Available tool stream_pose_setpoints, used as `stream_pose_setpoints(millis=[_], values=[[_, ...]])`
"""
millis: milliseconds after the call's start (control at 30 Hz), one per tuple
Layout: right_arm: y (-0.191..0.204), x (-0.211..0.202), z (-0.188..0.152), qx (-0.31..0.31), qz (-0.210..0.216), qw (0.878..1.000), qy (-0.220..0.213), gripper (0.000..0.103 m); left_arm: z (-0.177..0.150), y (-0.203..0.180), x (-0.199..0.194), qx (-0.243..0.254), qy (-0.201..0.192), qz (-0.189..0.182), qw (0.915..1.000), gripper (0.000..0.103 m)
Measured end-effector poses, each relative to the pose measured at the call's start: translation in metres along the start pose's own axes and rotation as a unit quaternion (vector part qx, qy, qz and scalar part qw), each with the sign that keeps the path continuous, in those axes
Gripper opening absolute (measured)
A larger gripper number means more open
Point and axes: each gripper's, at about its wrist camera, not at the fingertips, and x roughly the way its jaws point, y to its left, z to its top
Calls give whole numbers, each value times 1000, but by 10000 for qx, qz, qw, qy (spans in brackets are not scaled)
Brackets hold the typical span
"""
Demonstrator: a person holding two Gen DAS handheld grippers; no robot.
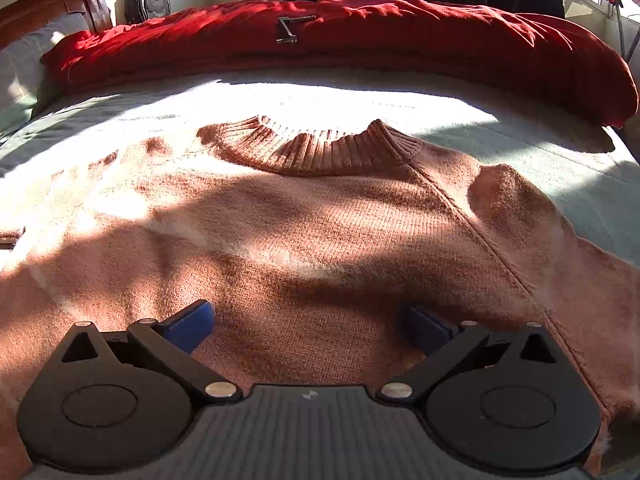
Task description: Fold clothes
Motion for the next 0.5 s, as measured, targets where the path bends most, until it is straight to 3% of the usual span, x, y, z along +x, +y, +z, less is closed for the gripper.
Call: stream_pose_setpoints(millis=[100, 233, 333, 500], values=[[5, 12, 15, -98, -204, 9997, 103, 103, 0, 0, -1, -1, -32, 19, 10000, 93], [3, -9, 23, -51, -89, 9998, 194, 103, 0, 0, -7, 119, -52, -13, 9999, 93], [5, -52, 9, -215, 164, 9996, 96, 103, -1, 0, -10, 301, -30, -87, 9995, 93], [-11, -79, -32, -9, 35, 9997, 259, 103, -4, 6, -8, 324, -12, -267, 9991, 93]])
